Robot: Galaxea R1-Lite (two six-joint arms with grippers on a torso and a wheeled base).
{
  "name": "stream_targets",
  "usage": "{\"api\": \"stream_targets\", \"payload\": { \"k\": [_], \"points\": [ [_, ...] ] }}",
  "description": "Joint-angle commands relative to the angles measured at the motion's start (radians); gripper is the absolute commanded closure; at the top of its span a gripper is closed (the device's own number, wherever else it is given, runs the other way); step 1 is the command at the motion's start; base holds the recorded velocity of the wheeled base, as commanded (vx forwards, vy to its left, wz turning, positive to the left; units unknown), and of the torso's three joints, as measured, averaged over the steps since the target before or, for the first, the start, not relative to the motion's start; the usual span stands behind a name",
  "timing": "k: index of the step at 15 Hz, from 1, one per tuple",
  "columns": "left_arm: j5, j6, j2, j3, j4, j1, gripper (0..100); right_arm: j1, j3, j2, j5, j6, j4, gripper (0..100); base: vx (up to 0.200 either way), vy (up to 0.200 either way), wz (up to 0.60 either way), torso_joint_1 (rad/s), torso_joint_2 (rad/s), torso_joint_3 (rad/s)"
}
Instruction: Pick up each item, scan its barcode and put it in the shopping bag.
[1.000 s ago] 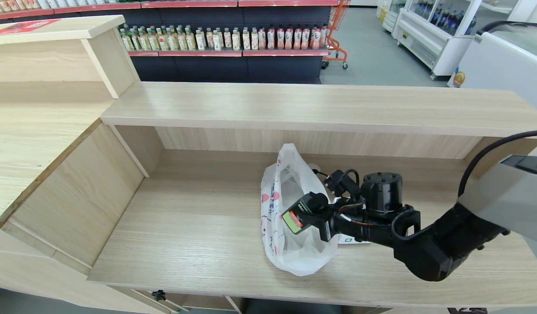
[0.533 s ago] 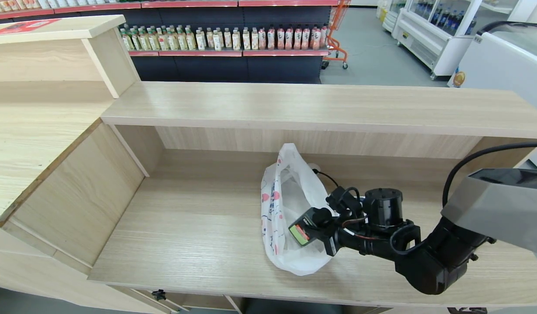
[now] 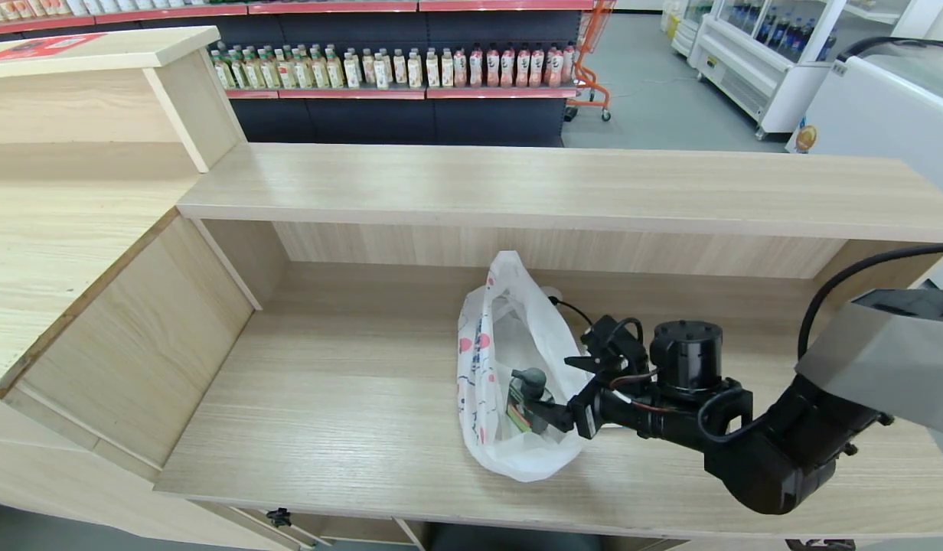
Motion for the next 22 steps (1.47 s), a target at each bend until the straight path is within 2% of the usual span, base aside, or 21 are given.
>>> {"api": "stream_targets", "payload": {
  "k": [1,3,4,5,6,7,8,10,14,18,22],
  "points": [
    [0.0,0.0,0.0,0.0,0.0,0.0,0,-0.018,0.038,-0.156,0.046,0.0,0.006,0,0.0,0.0,0.0,0.0,0.0,0.0],
    [0.0,0.0,0.0,0.0,0.0,0.0,0,-0.041,0.112,-0.347,0.071,0.004,0.072,0,0.0,0.0,0.0,0.0,0.0,0.0],
    [0.0,0.0,0.0,0.0,0.0,0.0,0,-0.041,0.112,-0.347,0.071,0.004,0.072,0,0.0,0.0,0.0,0.0,0.0,0.0],
    [0.0,0.0,0.0,0.0,0.0,0.0,0,-0.107,0.173,-0.554,0.011,0.003,0.241,0,0.0,0.0,0.0,0.0,0.0,0.0],
    [0.0,0.0,0.0,0.0,0.0,0.0,0,-0.137,0.2,-0.646,-0.076,0.003,0.35,0,0.0,0.0,0.0,0.0,0.0,0.0],
    [0.0,-0.002,0.0,0.0,0.0,0.0,0,-0.152,0.213,-0.684,-0.129,0.004,0.405,0,0.0,0.0,0.0,0.0,0.0,0.0],
    [0.0,0.0,0.0,0.0,0.0,0.0,0,-0.209,0.245,-0.745,-0.26,-0.002,0.491,0,0.0,0.0,0.0,0.0,0.0,0.0],
    [0.0,0.0,0.0,0.0,0.0,0.0,0,-0.282,0.299,-0.782,-0.331,-0.003,0.5,0,0.0,0.0,0.0,0.0,0.0,0.0],
    [0.0,0.0,0.0,0.0,0.0,0.0,0,-0.394,0.386,-0.799,-0.336,-0.002,0.497,0,0.0,0.0,0.0,0.0,0.0,0.0],
    [0.0,0.0,0.0,0.0,0.0,0.0,0,-0.4,0.392,-0.796,-0.336,0.0,0.499,0,0.0,0.0,0.0,0.0,0.0,0.0],
    [0.0,0.0,0.0,0.0,0.0,0.0,0,-0.4,0.394,-0.796,-0.34,-0.002,0.5,0,0.0,-0.2,0.0,0.001,0.0,0.0]
  ]
}}
